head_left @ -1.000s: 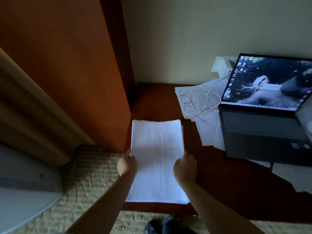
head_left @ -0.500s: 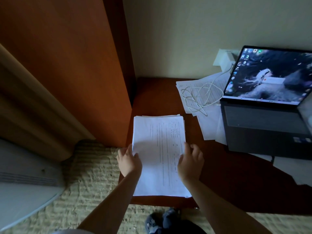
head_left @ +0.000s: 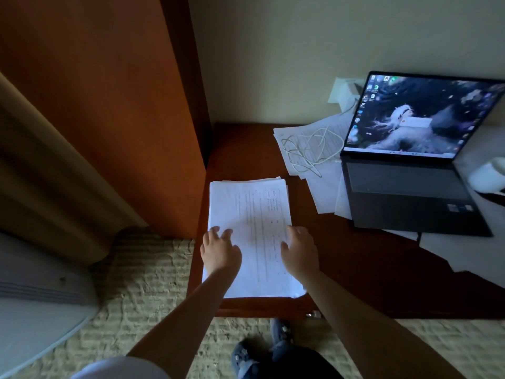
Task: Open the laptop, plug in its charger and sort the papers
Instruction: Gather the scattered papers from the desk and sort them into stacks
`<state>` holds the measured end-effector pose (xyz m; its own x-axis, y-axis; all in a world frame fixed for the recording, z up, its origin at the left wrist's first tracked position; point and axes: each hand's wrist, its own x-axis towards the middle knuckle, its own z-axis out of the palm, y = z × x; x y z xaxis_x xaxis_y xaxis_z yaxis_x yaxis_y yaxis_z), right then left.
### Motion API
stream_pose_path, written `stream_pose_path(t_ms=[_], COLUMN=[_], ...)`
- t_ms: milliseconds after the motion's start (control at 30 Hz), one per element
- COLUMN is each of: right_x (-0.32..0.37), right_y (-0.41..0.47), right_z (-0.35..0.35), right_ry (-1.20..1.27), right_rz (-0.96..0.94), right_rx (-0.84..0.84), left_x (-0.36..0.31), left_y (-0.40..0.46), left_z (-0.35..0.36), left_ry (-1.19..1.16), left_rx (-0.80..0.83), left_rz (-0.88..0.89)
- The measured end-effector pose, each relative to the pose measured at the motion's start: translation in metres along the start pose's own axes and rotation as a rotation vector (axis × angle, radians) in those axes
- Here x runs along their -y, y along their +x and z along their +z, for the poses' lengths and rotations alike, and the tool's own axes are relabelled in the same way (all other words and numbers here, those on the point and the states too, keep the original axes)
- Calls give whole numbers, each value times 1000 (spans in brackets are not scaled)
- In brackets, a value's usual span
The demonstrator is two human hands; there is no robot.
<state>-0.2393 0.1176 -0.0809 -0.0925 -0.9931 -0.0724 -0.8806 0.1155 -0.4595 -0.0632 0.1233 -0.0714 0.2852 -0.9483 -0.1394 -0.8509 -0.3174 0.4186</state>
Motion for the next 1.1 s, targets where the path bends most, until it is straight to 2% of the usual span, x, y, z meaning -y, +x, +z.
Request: stream_pose_path(t_ms=[200,333,533,800,1100], right_x=[-32,-74,-179,-335,-459], right_y=[-29,-47,-85,-133,-104], right_z=[-32,-70,-138,-228,-264], right_ry=[245,339,385,429,578], right_rz=[129,144,165,322,543], right_rx=[34,9,-62,-108,-91], left_x=[-46,-91,-189,-332,-439], left_y=[-37,-65,-131,-241,-249], left_z=[8,16,56,129,206], left_ry=[-150,-230,-268,-297,-295], left_rx=[6,50,83,250,383], left_rz=[104,186,261,341,320])
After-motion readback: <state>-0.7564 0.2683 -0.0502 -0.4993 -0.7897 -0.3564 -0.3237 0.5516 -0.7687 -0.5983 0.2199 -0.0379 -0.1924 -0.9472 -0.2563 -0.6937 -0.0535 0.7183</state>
